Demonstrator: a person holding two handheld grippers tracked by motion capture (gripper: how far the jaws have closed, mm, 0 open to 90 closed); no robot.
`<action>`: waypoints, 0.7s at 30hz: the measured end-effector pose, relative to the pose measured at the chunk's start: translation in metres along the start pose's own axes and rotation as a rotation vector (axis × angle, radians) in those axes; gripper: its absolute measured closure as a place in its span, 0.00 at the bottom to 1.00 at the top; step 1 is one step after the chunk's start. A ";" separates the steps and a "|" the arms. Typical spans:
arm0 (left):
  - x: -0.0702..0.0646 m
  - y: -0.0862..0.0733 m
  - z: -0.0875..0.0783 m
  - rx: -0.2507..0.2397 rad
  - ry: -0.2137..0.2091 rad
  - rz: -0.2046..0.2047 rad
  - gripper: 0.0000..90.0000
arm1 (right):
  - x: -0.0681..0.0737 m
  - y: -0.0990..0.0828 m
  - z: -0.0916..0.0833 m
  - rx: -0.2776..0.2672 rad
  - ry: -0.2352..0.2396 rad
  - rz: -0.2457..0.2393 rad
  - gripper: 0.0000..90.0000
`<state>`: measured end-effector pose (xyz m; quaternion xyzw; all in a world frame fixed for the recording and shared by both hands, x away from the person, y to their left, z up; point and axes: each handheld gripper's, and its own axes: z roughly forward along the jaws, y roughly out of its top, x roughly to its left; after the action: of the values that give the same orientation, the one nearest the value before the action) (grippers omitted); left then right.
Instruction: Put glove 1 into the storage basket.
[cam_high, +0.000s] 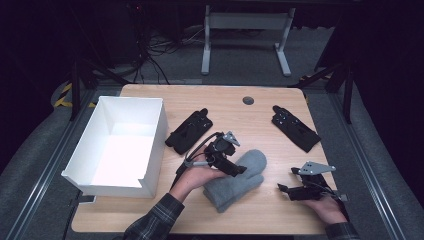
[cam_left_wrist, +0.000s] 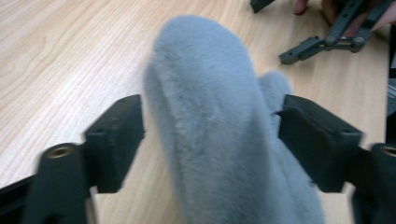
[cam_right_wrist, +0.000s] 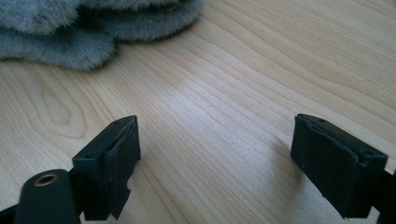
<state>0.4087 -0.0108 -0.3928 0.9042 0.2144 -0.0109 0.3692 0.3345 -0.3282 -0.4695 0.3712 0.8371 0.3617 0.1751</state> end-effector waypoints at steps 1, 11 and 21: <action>0.001 0.001 0.002 -0.001 -0.002 -0.006 0.19 | 0.000 0.000 0.000 -0.001 -0.001 0.000 0.18; 0.008 -0.012 0.031 0.078 -0.016 -0.038 0.16 | 0.000 0.000 0.000 -0.001 -0.001 0.000 0.18; 0.014 -0.027 0.047 0.106 -0.068 -0.065 0.16 | 0.000 0.000 0.000 0.000 0.000 0.000 0.18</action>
<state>0.4172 -0.0202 -0.4472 0.9141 0.2303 -0.0648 0.3274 0.3345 -0.3282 -0.4695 0.3712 0.8371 0.3616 0.1753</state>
